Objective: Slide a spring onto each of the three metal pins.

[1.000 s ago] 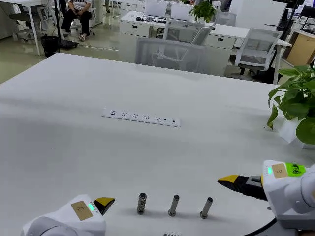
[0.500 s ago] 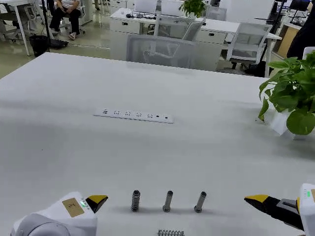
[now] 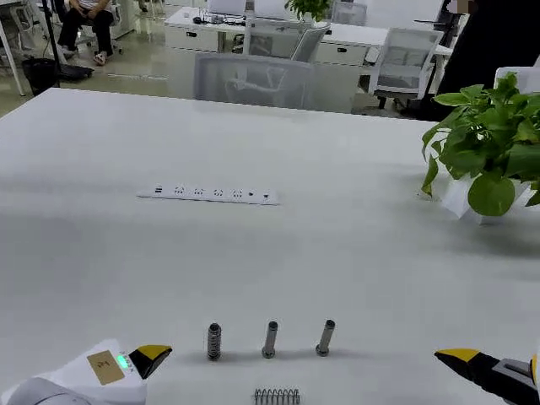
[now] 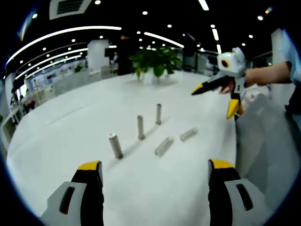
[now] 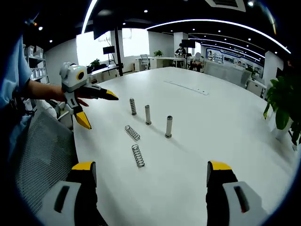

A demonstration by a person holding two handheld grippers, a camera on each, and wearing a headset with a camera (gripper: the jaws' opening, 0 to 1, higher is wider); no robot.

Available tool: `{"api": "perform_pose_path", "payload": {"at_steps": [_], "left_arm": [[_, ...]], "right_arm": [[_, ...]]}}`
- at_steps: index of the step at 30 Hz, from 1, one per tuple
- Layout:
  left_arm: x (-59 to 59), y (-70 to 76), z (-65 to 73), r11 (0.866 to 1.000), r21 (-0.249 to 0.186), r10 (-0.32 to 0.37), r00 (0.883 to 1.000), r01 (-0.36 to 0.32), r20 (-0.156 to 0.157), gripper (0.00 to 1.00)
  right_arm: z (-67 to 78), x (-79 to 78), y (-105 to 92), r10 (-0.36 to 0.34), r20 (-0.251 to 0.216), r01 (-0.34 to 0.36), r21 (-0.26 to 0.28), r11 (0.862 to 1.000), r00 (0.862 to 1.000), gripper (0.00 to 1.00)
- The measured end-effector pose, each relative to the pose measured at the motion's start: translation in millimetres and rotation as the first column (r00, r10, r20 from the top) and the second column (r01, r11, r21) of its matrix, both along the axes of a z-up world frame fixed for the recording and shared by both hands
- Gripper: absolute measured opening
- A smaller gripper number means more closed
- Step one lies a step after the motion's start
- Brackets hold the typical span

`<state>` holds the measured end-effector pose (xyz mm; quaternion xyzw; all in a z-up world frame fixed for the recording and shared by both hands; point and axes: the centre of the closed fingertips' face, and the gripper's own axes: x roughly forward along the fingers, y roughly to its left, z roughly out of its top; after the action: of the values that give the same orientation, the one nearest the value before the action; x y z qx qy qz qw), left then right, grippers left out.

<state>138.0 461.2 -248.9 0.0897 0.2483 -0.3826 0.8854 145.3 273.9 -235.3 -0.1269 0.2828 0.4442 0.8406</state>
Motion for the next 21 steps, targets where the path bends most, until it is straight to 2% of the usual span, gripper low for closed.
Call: {"api": "perform_pose_path", "payload": {"at_steps": [3, 6, 8, 11, 14, 15, 21], "left_arm": [[0.2, -6.4, -3.3, 0.999, 0.012, -0.035, 0.999, 0.035, -0.008, 0.88], [-3.5, -16.0, -7.9, 0.995, 0.016, -0.094, 0.995, 0.095, -0.041, 0.78], [-0.5, -19.7, -10.0, 0.994, 0.031, -0.100, 0.995, 0.101, -0.029, 0.73], [1.5, -26.0, -13.8, 0.991, 0.048, -0.125, 0.992, 0.126, -0.035, 0.69], [6.8, -30.8, -19.1, 0.987, 0.071, -0.140, 0.989, 0.143, -0.051, 0.56], [9.5, -32.4, -22.6, 0.985, 0.092, -0.143, 0.988, 0.148, -0.059, 0.52], [21.5, -43.4, -30.8, 0.978, 0.121, -0.165, 0.984, 0.172, -0.065, 0.35]], "right_arm": [[2.7, -2.5, -1.7, -0.012, 0.000, 0.012, 0.013, 1.000, 1.000, 0.99], [2.3, -5.5, -4.0, -0.020, -0.002, 0.020, 0.016, 1.000, 1.000, 0.99], [-0.5, -9.2, -5.4, -0.019, -0.007, 0.019, 0.012, 1.000, 1.000, 0.98], [-6.3, -14.4, -6.9, -0.020, -0.017, 0.020, 0.001, 1.000, 1.000, 0.98], [-9.6, -18.3, -7.3, -0.024, -0.023, 0.024, -0.001, 1.000, 0.999, 0.98], [-10.9, -19.4, -7.3, -0.027, -0.026, 0.027, -0.001, 1.000, 0.999, 0.98], [-12.5, -22.1, -6.0, -0.040, -0.032, 0.040, 0.011, 0.999, 0.999, 0.98]]}}
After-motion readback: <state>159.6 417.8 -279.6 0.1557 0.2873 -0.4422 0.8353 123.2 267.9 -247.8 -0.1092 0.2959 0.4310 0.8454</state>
